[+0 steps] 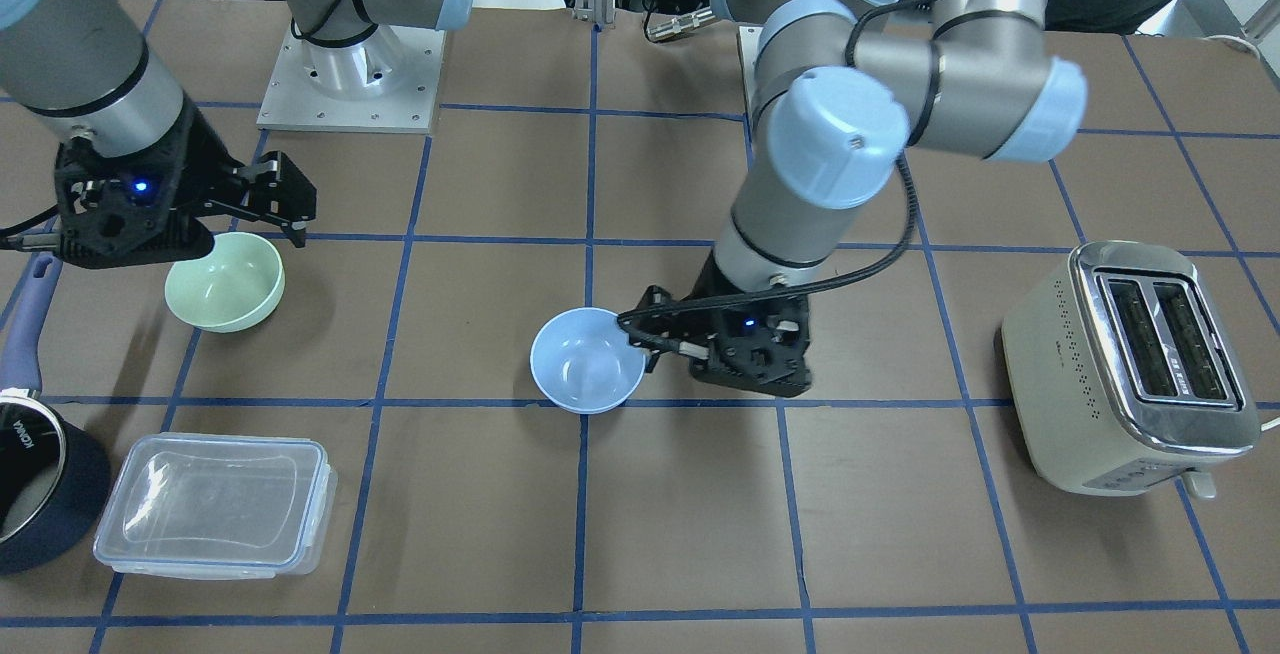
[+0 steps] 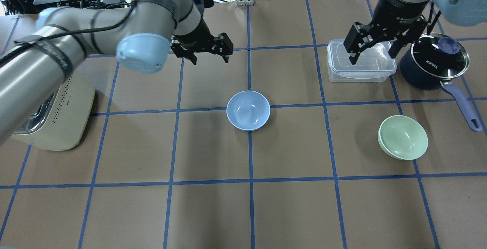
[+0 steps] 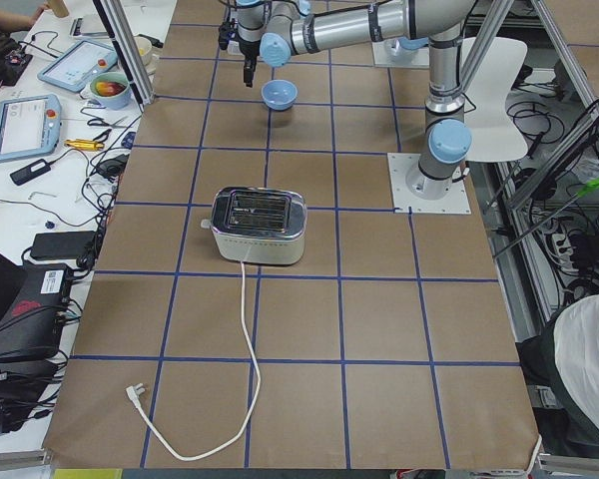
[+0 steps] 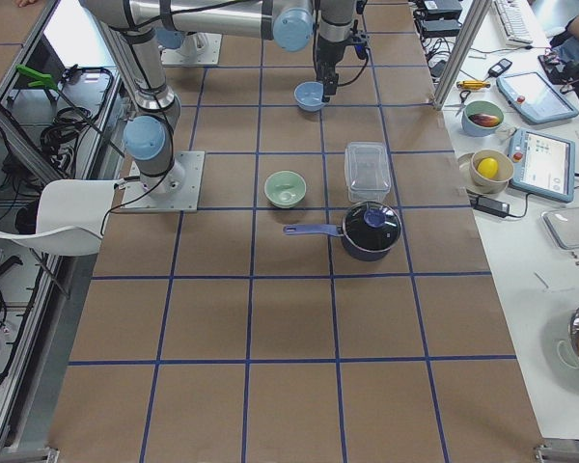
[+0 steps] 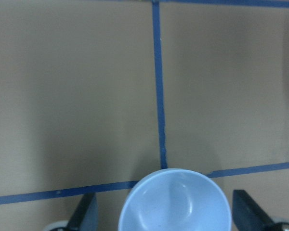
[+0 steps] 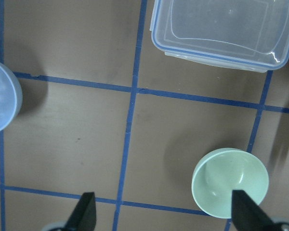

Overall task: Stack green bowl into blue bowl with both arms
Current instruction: 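Release the blue bowl and raise the left gripper while the right arm reaches out, then lower the right gripper onto the rim of the pale green bowl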

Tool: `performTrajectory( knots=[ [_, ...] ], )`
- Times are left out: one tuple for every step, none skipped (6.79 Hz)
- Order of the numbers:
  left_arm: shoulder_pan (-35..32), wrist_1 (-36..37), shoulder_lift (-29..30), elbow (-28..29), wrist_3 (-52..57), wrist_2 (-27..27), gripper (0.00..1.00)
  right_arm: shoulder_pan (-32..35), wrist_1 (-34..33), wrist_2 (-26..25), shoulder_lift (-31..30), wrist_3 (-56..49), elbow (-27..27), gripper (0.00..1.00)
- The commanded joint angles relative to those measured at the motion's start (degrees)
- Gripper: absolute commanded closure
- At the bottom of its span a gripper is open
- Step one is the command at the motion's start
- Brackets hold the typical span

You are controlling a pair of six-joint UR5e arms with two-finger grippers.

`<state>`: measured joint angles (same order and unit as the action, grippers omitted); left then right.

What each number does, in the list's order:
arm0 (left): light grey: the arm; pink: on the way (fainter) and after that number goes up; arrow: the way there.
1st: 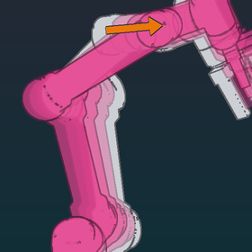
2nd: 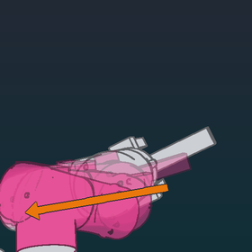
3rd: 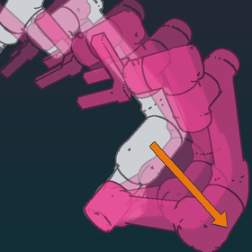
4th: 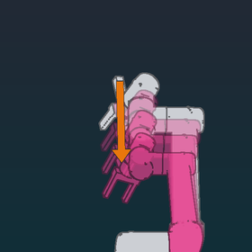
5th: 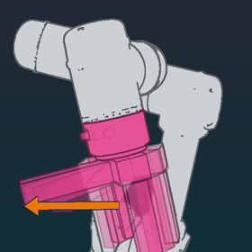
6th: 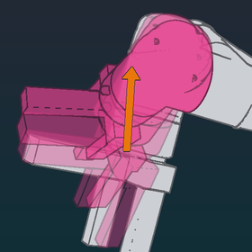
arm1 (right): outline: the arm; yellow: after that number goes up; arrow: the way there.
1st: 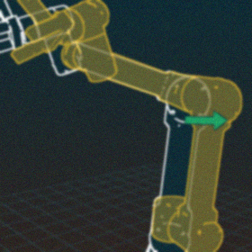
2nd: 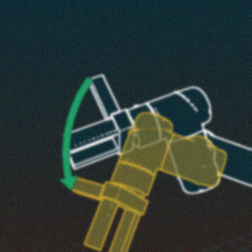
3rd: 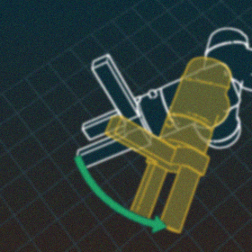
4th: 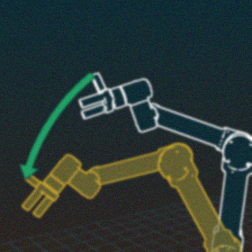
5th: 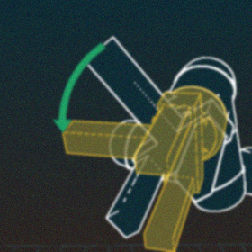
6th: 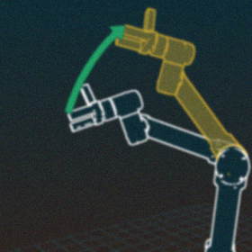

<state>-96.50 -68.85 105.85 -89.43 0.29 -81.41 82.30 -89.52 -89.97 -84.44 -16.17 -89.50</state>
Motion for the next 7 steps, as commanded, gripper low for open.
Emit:
performTrajectory(
  knots=[
    [7.54,-16.87,-9.57,3.54,8.05,-4.6,0.0,-10.27,-0.65,-2.38,-0.11,-9.37,-5.66,0.0],
    [7.38,-19.54,-13.87,3.56,8.14,-9.07,0.0,-15.62,-3.26,-3.62,-0.2,-9.67,-10.9,0.0],
    [8.08,-19.13,-15.05,3.22,8.06,-8.85,0.0,-18.37,-9.73,-4.07,-0.63,-15.06,-15.57,0.0],
    [7.82,-16.61,-12.88,3.3,6.14,-8.94,0.0,-21.71,-17.27,-3.82,-0.2,-20.34,-20.31,0.0],
    [7.82,-16.15,-13.21,3.21,5.17,-9.29,0.0,-26.61,-23.79,-2.6,-0.02,-20.74,-25.93,0.01],
    [7.56,-16.58,-13.56,3.13,5.16,-9.2,0.0,-28.49,-28.73,-0.93,0.06,-20.57,-30.77,0.01],
    [7.65,-16.41,-13.56,3.39,5.16,-9.2,0.0,-28.51,-32.43,-0.91,0.06,-20.74,-33.52,0.21]
  ],
)
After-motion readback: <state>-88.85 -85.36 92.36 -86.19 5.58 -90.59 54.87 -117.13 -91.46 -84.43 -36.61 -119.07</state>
